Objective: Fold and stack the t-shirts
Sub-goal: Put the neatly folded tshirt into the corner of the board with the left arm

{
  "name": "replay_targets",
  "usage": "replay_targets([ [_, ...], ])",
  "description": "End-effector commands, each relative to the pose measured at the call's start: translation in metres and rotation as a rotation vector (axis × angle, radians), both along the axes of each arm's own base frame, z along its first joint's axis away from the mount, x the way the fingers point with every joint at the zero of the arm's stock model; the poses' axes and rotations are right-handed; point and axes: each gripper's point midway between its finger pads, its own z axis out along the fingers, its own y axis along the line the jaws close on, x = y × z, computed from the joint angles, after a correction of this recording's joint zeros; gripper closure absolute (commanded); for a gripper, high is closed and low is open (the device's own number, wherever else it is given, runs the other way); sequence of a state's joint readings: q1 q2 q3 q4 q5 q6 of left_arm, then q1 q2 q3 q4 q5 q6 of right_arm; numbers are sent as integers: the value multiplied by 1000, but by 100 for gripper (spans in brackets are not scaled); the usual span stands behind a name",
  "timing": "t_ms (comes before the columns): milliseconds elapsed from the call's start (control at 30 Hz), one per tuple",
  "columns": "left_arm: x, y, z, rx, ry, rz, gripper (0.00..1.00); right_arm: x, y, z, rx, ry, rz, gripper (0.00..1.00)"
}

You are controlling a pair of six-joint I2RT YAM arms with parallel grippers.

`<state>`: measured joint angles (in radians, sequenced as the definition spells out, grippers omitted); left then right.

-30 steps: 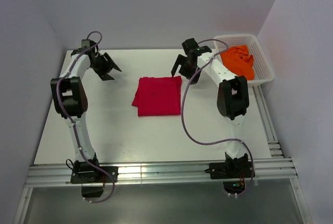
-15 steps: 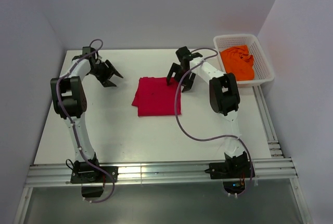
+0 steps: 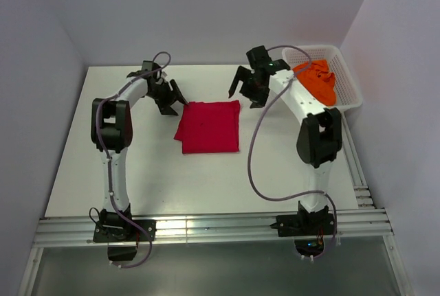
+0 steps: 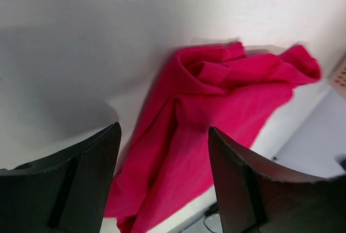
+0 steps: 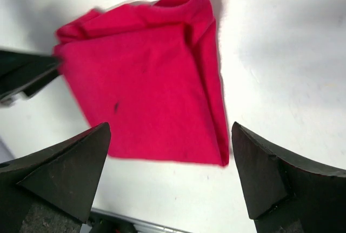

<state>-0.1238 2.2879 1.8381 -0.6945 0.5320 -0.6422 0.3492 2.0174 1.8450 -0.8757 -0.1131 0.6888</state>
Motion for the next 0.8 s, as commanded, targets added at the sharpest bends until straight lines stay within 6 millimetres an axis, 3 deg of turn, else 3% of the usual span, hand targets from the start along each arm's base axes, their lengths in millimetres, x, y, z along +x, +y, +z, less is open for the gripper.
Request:
replay_targets([
  [0,12,7,-7,141,-53,14,29,-18,-20,45,-5,-83,-16,0],
  [100,13,16,-15,235,-66,59,29,-32,-31,49,-1,-80,-30,0],
  [200,10,18,-29,256,-39,63,31,-48,-48,67,6,-113,-53,0],
  [300,7,11,-43,266,-25,40,38,-63,-63,71,-5,-120,-72,0],
  [333,4,4,-46,269,-22,25,41,-69,-72,64,-15,-104,-82,0],
  [400,1,-5,-52,275,-17,7,45,-78,-81,70,-10,-125,-98,0],
  [533,-4,-33,-53,250,-24,-33,46,-96,-104,60,-17,-108,-137,0],
  [700,-6,-48,-55,233,-19,-55,47,-111,-121,63,-24,-125,-167,0],
  [733,-7,-49,-57,235,-18,-58,50,-115,-124,60,-27,-119,-168,0],
  [767,-7,-50,-57,238,-20,-56,60,-116,-129,59,-29,-119,-181,0],
])
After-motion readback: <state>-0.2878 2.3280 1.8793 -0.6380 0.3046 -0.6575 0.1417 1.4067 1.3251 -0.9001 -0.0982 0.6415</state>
